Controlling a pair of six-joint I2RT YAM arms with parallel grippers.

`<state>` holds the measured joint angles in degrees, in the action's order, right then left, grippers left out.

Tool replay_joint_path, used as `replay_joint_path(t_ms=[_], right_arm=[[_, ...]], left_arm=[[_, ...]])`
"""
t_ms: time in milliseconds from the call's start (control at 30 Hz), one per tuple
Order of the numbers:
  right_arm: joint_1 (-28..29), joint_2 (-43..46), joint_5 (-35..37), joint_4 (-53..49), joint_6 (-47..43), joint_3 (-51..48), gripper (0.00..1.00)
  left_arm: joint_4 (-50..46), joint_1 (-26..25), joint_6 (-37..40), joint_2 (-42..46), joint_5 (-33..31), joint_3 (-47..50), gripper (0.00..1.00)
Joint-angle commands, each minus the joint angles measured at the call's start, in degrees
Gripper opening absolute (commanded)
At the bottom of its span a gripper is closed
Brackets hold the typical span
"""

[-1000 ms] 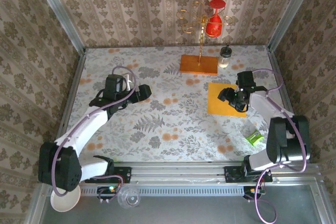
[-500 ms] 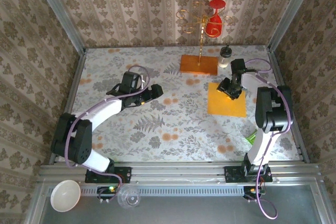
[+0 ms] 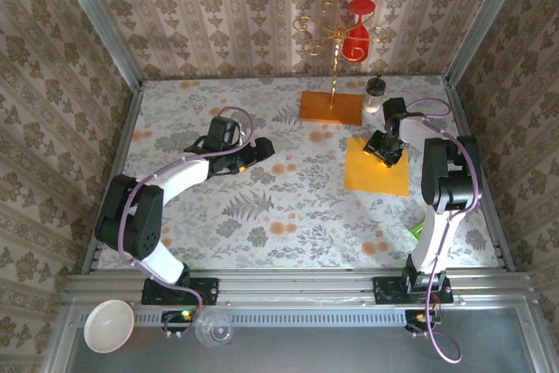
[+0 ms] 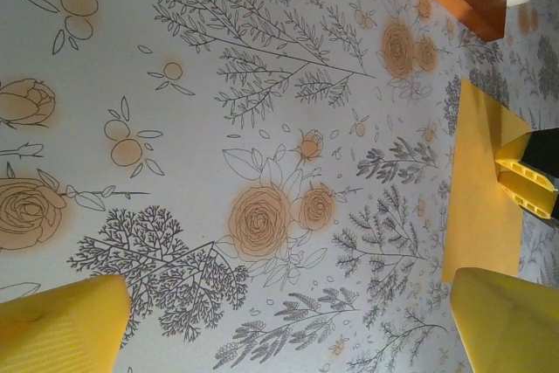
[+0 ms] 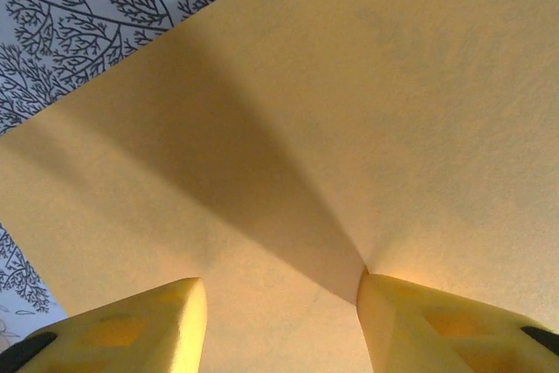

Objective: Fold a paper plane with a square sheet of paper (pick it up from the middle)
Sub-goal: Move the square sheet of paper to the center of the table.

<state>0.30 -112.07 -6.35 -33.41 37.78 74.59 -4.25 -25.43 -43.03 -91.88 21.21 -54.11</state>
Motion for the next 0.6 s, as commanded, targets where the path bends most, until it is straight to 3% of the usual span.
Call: replay_joint_path(t_ms=[0,233,567], right_arm=[[3.5,0.8,0.2,-6.2,1.7,-3.2,0.53],[14.8,2.6,-2.1,-5.3,6.5,-6.2,0.53],[36.9,-2.1,-8.9,8.6,22.7,-6.0,0.52]], left_arm=[[0.6,0.1,-1.6,-0.2,-0.1,-0.6,0.95],[1.9,2.3,-3.4,0.1,0.2,1.5,0.95],[0.6,3.7,-4.0,3.5,-0.4,5.5,0.92]])
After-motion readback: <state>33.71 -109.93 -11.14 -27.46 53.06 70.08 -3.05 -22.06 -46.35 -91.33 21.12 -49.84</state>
